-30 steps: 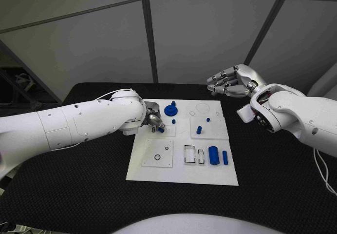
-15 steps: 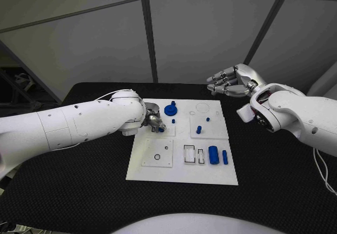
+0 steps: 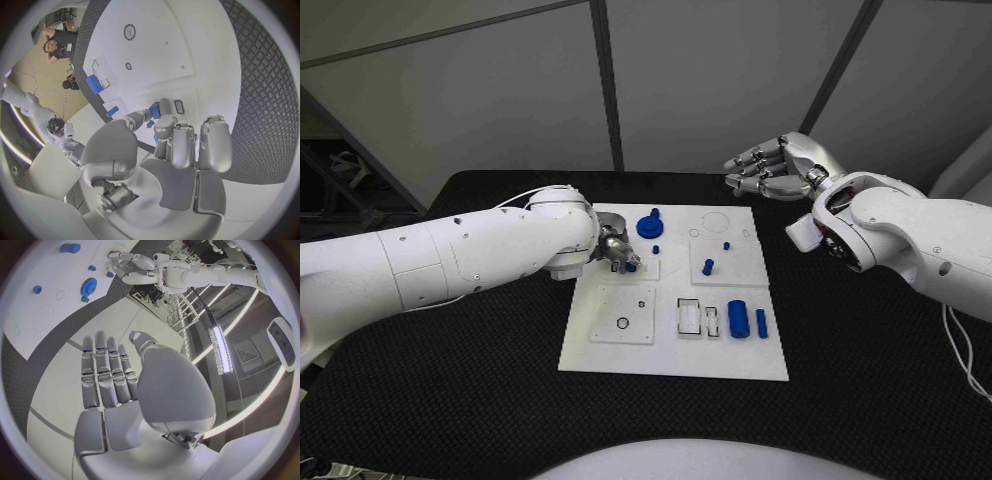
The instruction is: Assemble the parts on the task board
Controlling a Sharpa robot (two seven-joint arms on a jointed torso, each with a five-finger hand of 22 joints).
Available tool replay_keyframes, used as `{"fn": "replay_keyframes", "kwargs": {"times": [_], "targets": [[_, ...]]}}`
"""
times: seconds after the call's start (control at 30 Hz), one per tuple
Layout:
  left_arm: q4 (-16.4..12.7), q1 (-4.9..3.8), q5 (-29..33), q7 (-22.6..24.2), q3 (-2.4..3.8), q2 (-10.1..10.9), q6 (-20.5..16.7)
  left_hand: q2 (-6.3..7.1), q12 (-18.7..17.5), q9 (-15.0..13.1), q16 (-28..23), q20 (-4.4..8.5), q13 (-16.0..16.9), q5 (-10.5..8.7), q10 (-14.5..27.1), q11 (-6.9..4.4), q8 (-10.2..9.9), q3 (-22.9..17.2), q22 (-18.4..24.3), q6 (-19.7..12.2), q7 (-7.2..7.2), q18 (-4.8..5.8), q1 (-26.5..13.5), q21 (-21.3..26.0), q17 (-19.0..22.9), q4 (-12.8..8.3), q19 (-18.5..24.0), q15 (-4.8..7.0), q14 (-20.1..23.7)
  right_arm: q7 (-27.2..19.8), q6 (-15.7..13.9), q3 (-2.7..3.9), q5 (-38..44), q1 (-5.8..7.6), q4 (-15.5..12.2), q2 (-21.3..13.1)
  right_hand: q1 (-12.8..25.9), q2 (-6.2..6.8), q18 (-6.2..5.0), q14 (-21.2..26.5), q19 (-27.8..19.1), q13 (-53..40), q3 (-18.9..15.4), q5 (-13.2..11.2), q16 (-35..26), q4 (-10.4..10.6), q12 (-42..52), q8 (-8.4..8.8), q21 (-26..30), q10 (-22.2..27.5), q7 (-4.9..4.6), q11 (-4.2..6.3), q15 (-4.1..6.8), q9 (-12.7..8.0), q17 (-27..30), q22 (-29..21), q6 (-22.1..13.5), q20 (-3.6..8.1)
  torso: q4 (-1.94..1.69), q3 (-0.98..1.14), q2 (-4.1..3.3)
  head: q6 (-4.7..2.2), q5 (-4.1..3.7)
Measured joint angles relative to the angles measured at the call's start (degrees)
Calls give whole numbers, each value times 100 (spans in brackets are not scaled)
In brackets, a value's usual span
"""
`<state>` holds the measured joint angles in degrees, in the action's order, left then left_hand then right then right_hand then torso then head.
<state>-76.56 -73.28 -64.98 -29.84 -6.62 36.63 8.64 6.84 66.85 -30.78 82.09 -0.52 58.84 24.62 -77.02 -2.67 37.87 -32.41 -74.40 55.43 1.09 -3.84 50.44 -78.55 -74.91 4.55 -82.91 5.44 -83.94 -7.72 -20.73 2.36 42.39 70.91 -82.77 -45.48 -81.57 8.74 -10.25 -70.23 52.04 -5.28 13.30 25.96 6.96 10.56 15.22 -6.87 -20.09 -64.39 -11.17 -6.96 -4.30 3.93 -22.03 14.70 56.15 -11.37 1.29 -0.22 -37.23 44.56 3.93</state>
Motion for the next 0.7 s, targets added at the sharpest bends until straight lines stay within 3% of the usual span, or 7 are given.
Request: {"fn": "replay_keyframes", "kwargs": {"times": [0.53, 0.7], "targets": [[36, 7, -4, -15, -5, -37, -60, -98, 60, 112, 0, 0, 67, 0, -39, 1, -11, 723, -51, 110, 14, 0, -203, -23, 0, 344, -41, 0, 0, 10, 14, 0, 0, 0, 10, 3, 1, 1, 0, 0, 0, 5, 0, 0, -12, 0, -14, 0, 22, 0, 0, 0, 0, 0, 1, -5, 0, 0, 0, 0, -4, 10, -15], [23, 7, -5, -17, -5, -24, -95, -97, 60, 122, 0, -1, 70, -1, -61, -20, -32, 784, -50, 120, 3, 1, -203, -23, 0, 369, -41, -1, 0, 13, 18, 0, 0, 0, 12, 3, 23, 23, 0, 0, 0, 5, -1, 0, -21, -1, -23, 0, 22, 21, 0, -21, 0, 0, 5, -5, 0, 0, -3, 1, -3, 9, -16]]}}
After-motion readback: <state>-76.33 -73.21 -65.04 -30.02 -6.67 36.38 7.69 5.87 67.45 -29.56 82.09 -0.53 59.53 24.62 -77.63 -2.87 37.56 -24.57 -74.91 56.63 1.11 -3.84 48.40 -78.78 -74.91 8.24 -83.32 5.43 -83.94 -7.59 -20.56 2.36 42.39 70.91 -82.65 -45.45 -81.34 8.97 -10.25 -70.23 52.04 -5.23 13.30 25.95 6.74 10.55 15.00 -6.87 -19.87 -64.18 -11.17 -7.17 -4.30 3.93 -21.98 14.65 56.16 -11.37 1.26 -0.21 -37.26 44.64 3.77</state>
